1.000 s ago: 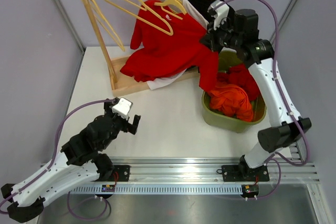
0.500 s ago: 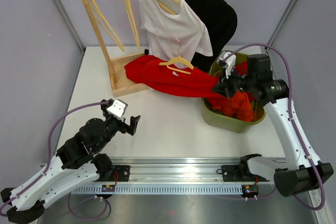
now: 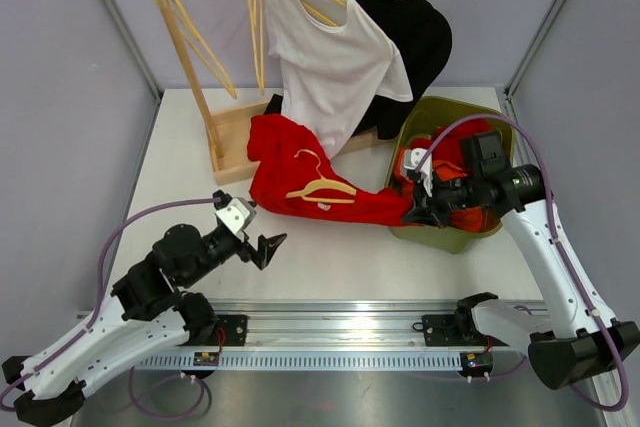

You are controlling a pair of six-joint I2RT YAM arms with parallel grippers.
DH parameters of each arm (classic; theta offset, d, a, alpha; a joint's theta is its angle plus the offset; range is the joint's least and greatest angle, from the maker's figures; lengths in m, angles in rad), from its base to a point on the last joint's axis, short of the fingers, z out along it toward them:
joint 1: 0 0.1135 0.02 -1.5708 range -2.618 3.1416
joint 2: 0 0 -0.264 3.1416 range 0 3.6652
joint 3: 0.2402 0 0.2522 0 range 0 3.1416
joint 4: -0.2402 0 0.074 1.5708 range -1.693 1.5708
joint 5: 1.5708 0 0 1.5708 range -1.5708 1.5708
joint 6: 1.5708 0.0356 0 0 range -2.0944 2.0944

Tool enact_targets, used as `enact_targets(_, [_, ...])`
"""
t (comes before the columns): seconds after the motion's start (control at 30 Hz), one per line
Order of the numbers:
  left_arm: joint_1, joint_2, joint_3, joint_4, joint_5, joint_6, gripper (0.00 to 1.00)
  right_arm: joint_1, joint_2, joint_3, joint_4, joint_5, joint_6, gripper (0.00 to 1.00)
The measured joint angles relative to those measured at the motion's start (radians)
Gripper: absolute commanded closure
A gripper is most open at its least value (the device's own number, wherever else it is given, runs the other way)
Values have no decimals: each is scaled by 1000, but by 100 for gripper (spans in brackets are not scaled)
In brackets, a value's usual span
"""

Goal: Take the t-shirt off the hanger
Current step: Remove the tshirt from the hanger

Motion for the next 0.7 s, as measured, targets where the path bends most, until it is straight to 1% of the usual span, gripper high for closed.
enact_targets(0.13, [0, 14, 4, 1, 55, 25, 3, 70, 28, 10, -84, -27, -116, 100])
enact_targets(0.17, [0, 14, 9, -3, 69, 36, 5, 83, 37, 16, -109, -36, -146, 100])
enact_targets(0.2, [1, 14, 15, -5, 89, 50, 10, 95, 48, 26, -132, -42, -180, 100])
enact_targets(0.23, [1, 11, 24, -8, 111, 66, 12, 107, 60, 39, -154, -48, -212, 100])
enact_targets(0.27, [1, 8, 33, -11, 136, 82, 13, 119, 72, 52, -170, -59, -243, 100])
enact_targets(0.43, [1, -1, 76, -26, 259, 124, 14, 167, 131, 120, -202, -106, -369, 100])
enact_targets(0.53, [1, -5, 77, -32, 324, 124, 19, 209, 152, 142, -203, -122, -402, 100])
enact_targets(0.57, [1, -4, 77, -36, 345, 122, 24, 219, 155, 143, -202, -124, -406, 100])
enact_targets(0.67, [1, -2, 77, -37, 397, 116, 34, 252, 158, 143, -206, -126, -409, 100])
enact_targets(0.7, [1, -2, 77, -37, 412, 113, 43, 261, 158, 143, -206, -126, -409, 100])
